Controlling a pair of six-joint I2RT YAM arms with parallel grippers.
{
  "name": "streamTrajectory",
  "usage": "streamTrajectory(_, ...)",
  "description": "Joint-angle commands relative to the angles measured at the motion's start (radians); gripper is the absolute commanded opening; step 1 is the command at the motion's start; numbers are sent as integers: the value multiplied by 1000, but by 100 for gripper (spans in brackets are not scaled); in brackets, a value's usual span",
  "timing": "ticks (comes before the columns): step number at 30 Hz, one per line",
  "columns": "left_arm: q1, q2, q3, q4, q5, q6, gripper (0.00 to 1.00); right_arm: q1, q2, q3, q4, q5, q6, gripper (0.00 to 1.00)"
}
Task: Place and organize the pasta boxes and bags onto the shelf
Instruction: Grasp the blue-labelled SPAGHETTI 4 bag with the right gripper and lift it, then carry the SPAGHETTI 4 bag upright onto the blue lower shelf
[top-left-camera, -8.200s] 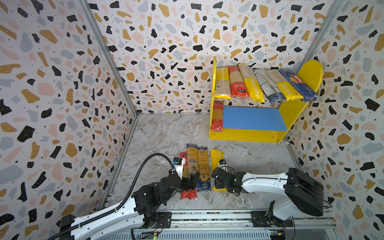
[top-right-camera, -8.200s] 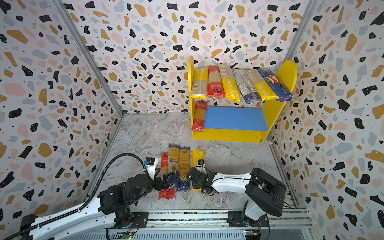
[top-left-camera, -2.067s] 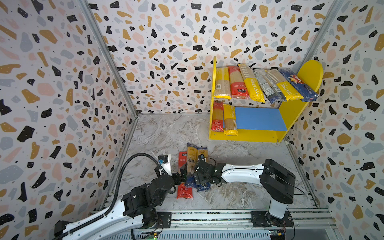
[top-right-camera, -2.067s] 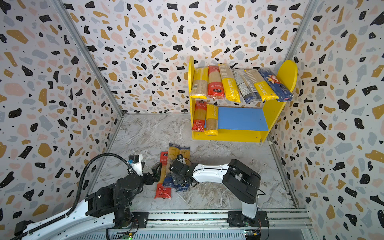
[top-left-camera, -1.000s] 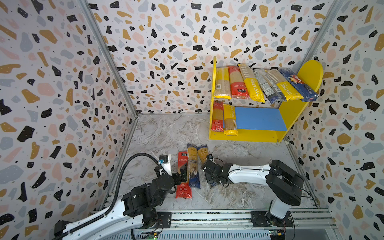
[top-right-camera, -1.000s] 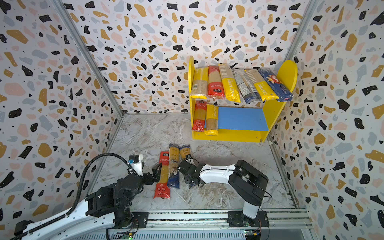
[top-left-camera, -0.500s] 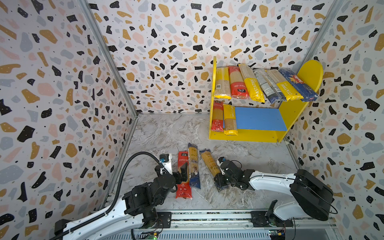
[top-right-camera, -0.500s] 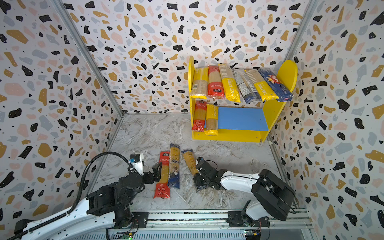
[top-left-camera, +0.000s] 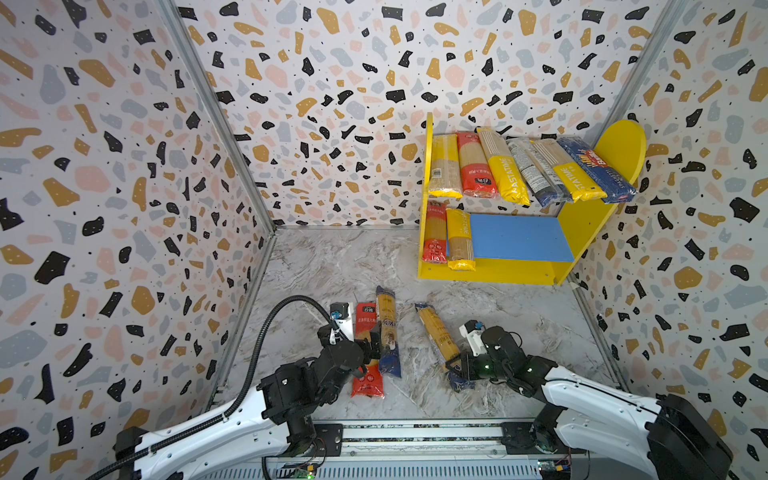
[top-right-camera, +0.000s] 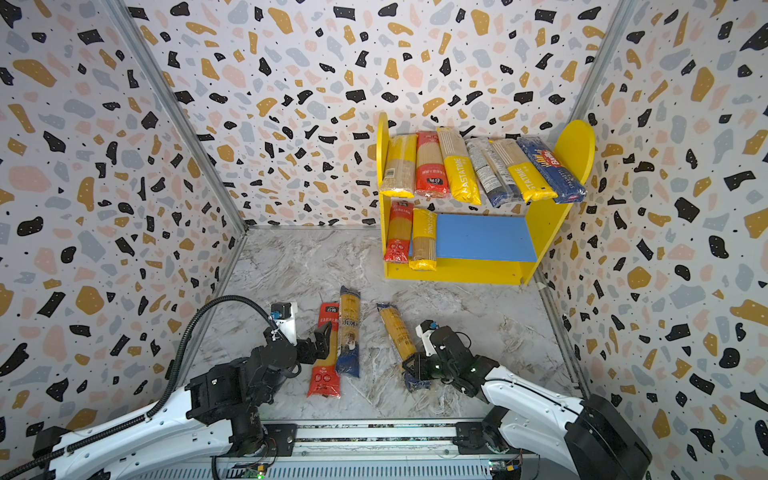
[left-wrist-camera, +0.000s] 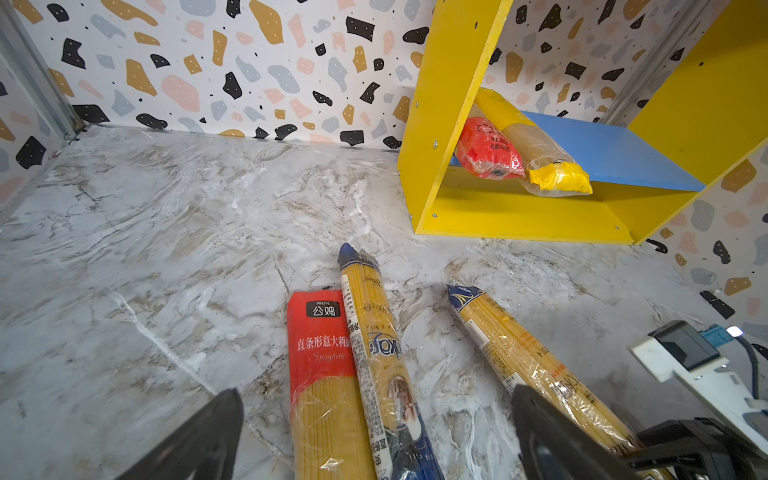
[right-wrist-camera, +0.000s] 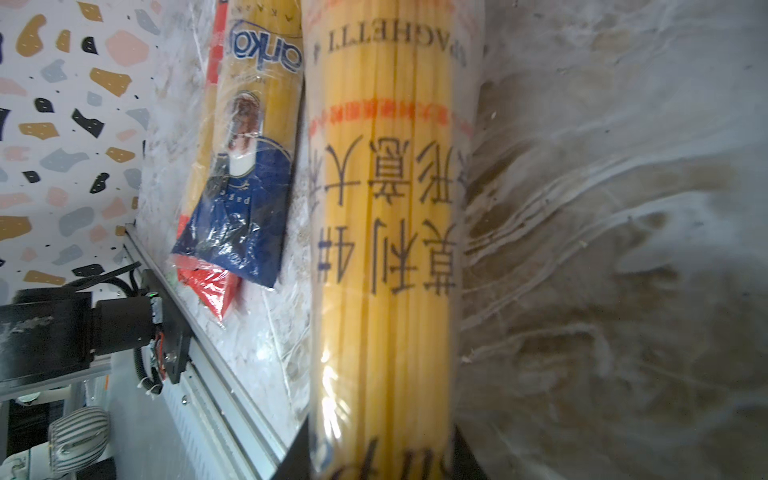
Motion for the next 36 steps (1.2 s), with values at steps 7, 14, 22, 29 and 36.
streamTrajectory(7,-3,10,62,43,-56,35,100,-61,-270,46,-99,-79,-35,19)
streamTrajectory(14,-3,38,91,43,-56,38,100,-110,-404,129,-241,-84,-63,19)
streamTrajectory(22,-3,41,111,43,-64,53,100,-166,-458,313,-436,0,-147,19)
streamTrajectory(29,-4,43,121,53,-59,69,100,-190,-440,413,-492,140,-158,19)
streamTrajectory(36,-4,48,121,70,-41,103,99,-240,-328,503,-430,193,-219,19)
